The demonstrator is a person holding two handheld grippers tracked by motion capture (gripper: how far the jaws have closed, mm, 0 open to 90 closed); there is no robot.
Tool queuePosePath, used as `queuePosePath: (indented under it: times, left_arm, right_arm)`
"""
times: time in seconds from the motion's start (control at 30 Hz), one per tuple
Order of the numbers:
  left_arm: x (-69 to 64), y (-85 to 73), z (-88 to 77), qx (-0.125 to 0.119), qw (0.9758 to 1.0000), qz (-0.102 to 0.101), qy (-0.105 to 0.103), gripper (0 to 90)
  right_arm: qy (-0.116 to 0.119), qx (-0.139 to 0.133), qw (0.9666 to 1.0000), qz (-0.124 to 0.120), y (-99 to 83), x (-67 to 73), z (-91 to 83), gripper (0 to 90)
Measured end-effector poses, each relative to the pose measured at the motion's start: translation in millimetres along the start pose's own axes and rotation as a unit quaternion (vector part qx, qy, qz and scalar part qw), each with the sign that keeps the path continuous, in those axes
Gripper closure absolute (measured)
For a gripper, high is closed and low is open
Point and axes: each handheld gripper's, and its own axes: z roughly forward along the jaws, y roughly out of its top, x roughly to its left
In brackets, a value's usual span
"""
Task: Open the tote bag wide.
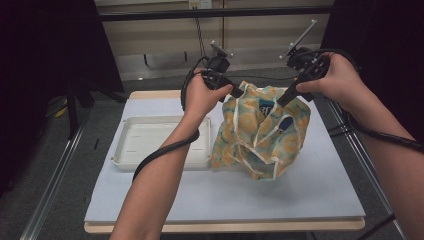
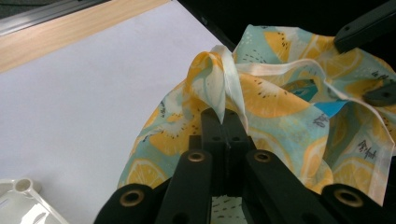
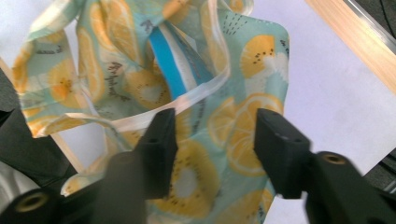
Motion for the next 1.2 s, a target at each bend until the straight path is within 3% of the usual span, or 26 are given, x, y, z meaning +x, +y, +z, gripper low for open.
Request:
queuePosePath:
  times: [0.1, 0.27, 0.47, 0.5, 0.57, 0.63, 0.67, 0.73, 0.8, 0.9, 1.2]
  left_arm:
    - [0.8, -0.8, 1.3, 0.005, 1.0, -0.003, 0.003, 90.0]
    - [1.4, -1.3, 3.1, 0.003, 1.0, -0.007, 0.0, 90.0]
    - [1.7, -1.9, 3.2, 0.004, 0.9999, -0.01, 0.004, 90.0]
    - [3.0, -2.3, 2.1, 0.007, 1.0, 0.001, 0.004, 90.0]
    - [2.1, -2.7, 2.3, 0.002, 1.0, -0.002, 0.004, 90.0]
    - [1.5, -2.8, 2.6, 0.003, 1.0, -0.003, 0.006, 90.0]
    - [1.9, -3.0, 2.7, 0.003, 1.0, -0.001, 0.004, 90.0]
    - [1.6, -2.8, 2.4, 0.006, 1.0, 0.0, 0.007, 90.0]
    - [1.2, -2.6, 2.9, 0.006, 1.0, -0.001, 0.006, 90.0]
    - [1.9, -2.8, 3.3, 0.005, 1.0, -0.002, 0.003, 90.0]
    - [4.2, -3.9, 0.7, 0.01, 0.9999, -0.001, 0.002, 90.0]
  right_arm:
    - [0.006, 0.0, 1.0, -0.006, 0.9, 2.8, -3.3, 41.7]
    - [0.019, -0.001, 0.9996, -0.021, 4.2, 10.8, -6.4, 41.7]
    - [0.035, 0.016, 0.9978, -0.055, 7.3, 19.1, 2.1, 50.6]
    - [0.034, 0.018, 0.9977, -0.056, 7.0, 19.4, 3.6, 53.9]
    - [0.032, 0.022, 0.9978, -0.053, 6.7, 20.5, 5.1, 56.2]
    - [0.024, 0.026, 0.9975, -0.06, 4.7, 19.4, 10.9, 67.8]
    - [0.024, 0.026, 0.9975, -0.06, 4.7, 19.4, 10.9, 67.8]
    - [0.014, 0.029, 0.9983, -0.048, 4.5, 18.3, 9.9, 79.0]
    - [0.015, 0.024, 0.9984, -0.049, 4.6, 16.6, 8.1, 81.7]
    - [0.016, 0.008, 0.9994, -0.029, 6.0, 13.8, -0.9, 88.9]
    - [0.006, -0.045, 0.9985, 0.03, 9.4, -9.2, -11.8, 90.0]
